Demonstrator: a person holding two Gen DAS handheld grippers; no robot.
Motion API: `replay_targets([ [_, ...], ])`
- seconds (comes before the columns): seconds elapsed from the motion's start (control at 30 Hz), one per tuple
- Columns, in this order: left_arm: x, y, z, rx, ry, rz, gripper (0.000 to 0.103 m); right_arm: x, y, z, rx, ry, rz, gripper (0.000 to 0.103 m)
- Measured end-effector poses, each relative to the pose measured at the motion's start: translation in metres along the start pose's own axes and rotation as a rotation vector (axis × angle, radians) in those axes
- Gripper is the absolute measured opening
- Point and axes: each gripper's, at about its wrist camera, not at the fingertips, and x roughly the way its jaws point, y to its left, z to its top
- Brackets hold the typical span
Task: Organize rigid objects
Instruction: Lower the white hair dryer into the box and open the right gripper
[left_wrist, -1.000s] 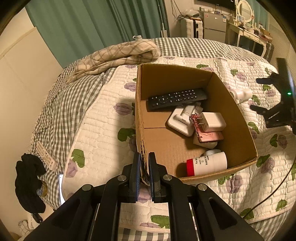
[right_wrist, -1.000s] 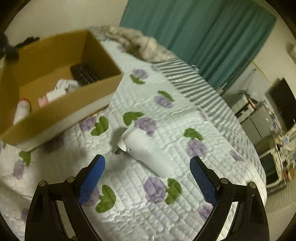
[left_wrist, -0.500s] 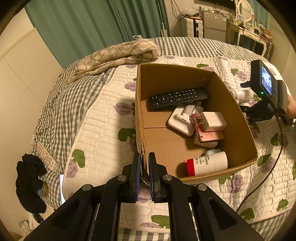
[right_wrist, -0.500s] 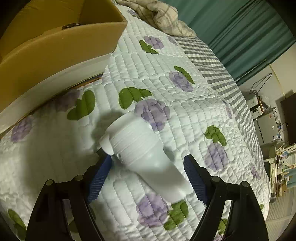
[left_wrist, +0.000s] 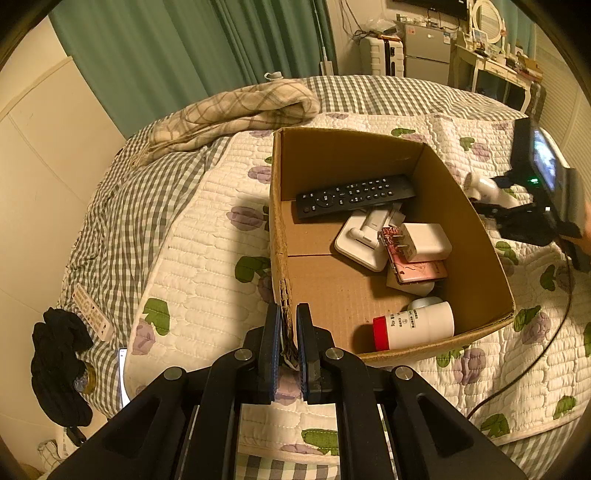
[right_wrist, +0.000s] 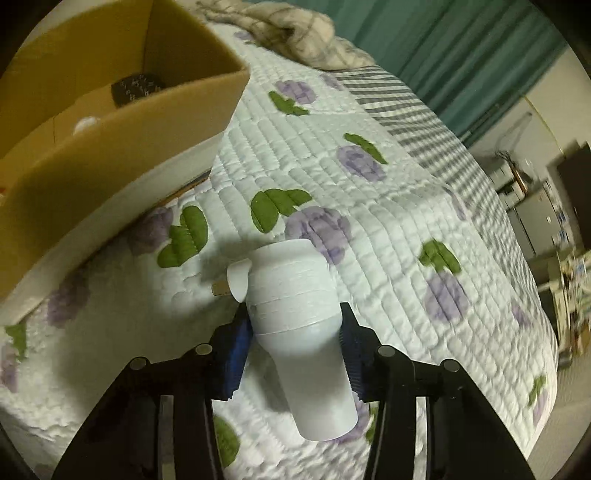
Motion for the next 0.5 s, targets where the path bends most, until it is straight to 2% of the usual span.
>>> replay_targets([
  [0.23,-0.001,0.000,0.002,-0.010,-0.008,-0.010,0.007,-0.072,-0.009,-0.004,0.169,-0.020,0.089,0.044],
  [0.33,-0.001,0.001,0.002,-0.013,-0.009,-0.016,0.007,-0.115,-0.007,0.003,0.201,-0.079,0.121,0.044],
  [0.5,-0.003,0.001,0.003,-0.008,-0.011,-0.018,0.007,-0.177,0.005,0.026,0.199,-0.172,0.100,0.044],
])
